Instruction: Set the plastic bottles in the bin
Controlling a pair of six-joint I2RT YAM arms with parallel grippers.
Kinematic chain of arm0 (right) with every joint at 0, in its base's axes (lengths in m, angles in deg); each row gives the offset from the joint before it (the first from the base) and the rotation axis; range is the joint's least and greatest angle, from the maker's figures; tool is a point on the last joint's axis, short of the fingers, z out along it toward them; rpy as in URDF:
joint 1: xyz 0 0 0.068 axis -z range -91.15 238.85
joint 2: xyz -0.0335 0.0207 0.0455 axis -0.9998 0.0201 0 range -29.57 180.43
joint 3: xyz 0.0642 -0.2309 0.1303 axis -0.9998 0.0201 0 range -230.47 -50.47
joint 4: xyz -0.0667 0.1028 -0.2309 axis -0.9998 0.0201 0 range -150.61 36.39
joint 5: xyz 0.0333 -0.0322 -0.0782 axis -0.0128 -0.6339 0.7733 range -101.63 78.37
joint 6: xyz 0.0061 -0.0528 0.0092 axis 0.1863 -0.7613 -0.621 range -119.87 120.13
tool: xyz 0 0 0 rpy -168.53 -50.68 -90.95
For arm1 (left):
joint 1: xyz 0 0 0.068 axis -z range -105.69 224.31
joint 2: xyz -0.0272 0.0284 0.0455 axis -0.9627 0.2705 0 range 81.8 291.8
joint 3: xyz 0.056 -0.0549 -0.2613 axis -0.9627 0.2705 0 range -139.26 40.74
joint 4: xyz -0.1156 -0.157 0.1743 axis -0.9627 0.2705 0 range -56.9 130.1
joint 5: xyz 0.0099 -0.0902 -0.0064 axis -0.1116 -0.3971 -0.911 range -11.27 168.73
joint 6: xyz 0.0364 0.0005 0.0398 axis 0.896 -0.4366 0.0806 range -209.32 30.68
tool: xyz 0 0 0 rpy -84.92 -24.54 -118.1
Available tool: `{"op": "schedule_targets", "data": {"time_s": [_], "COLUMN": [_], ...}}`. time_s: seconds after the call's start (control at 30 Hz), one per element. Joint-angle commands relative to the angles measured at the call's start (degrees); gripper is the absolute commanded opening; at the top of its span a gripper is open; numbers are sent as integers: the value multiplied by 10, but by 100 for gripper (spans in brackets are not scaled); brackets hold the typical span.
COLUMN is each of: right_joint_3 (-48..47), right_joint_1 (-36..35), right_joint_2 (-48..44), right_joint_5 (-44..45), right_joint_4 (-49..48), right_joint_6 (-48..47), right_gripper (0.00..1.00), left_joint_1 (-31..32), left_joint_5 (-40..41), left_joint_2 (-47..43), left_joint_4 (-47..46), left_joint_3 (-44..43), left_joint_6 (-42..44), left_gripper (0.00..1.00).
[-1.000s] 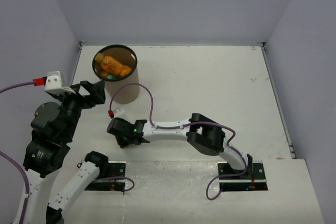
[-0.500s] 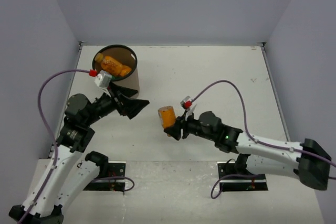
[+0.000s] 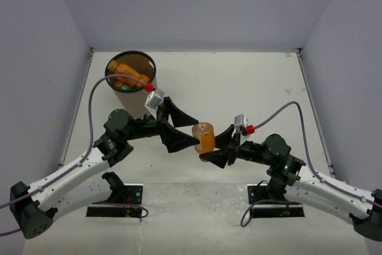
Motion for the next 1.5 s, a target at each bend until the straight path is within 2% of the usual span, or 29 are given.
{"op": "schedule_targets", "data": {"time_s": [0.0, 0.2, 0.37, 0.4, 0.43, 0.47, 0.5, 0.53, 0.6, 0.63, 0.67, 0.7, 0.73, 0.77, 0.8, 0.87, 0.9, 1.0, 1.13, 1.2, 1.27, 1.3, 1.37, 1.4, 1.43, 1.47], "right_joint_3": [-21, -11, -21, -23, -25, -27, -27, -28, -27, -28, -33, -39, -54, -62, -79, -90, -94, -91, -88, -88, -89, -89, -90, -90, -91, -92], "right_joint_1": [-1, 0, 0, 0, -1, 0, 0, 0, 0, 0, -1, 0, 0, -1, 0, 0, 0, -1, 0, 0, 0, 0, 0, 0, 0, 0], "right_joint_2": [0, -19, -22, -19, -19, -18, -15, -13, -14, -14, -16, -17, -15, -13, -9, -6, -9, -22, -36, -40, -41, -41, -41, -41, -41, -41], "right_joint_5": [-32, -33, -16, -12, -8, -7, -8, -6, 30, 101, 145, 194, 246, 345, 386, 457, 458, 429, 412, 410, 409, 408, 406, 405, 404, 404], "right_joint_4": [-5, -23, -4, -1, 0, 2, 3, 6, 17, 50, 75, 106, 136, 205, 238, 307, 317, 320, 320, 324, 330, 331, 332, 333, 334, 337], "right_joint_6": [-12, -8, -15, -17, -18, -19, -20, -20, -5, 4, 16, 25, 35, 45, 68, 97, 98, 98, 96, 95, 94, 92, 89, 88, 88, 88], "right_gripper": [12, 12, 12, 12, 12, 12, 16, 22, 97, 99, 99, 99, 99, 99, 99, 99, 99, 99, 99, 99, 99, 99, 99, 99, 99, 99], "left_joint_1": [24, 61, 81, 83, 87, 88, 89, 89, 89, 88, 88, 88, 88, 87, 83, 53, -4, -105, -188, -202, -209, -209, -210, -210, -210, -210], "left_joint_5": [51, 79, 36, 29, 25, 28, 33, 56, 99, 181, 238, 309, 477, 564, 734, 831, 850, 854, 856, 844, 824, 818, 798, 798, 803, 809], "left_joint_2": [30, 75, 89, 91, 92, 93, 94, 96, 95, 90, 88, 90, 101, 112, 130, 151, 176, 235, 337, 360, 381, 383, 381, 382, 387, 389], "left_joint_4": [-11, -3, -32, -45, -47, -47, -39, -26, 30, 65, 160, 215, 287, 381, 410, 455, 461, 471, 524, 553, 571, 570, 566, 572, 578, 586], "left_joint_3": [-40, -52, -53, -54, -55, -58, -62, -67, -91, -104, -150, -183, -219, -255, -312, -360, -405, -483, -575, -604, -612, -605, -591, -588, -588, -591], "left_joint_6": [26, 36, 33, 31, 30, 29, 29, 35, 53, 62, 75, 104, 115, 126, 149, 176, 195, 226, 238, 232, 217, 208, 205, 194, 190, 185], "left_gripper": [100, 99, 87, 80, 49, 31, 0, 0, 0, 0, 0, 0, 0, 0, 0, 0, 0, 0, 0, 1, 15, 26, 31, 38, 47, 64]}}
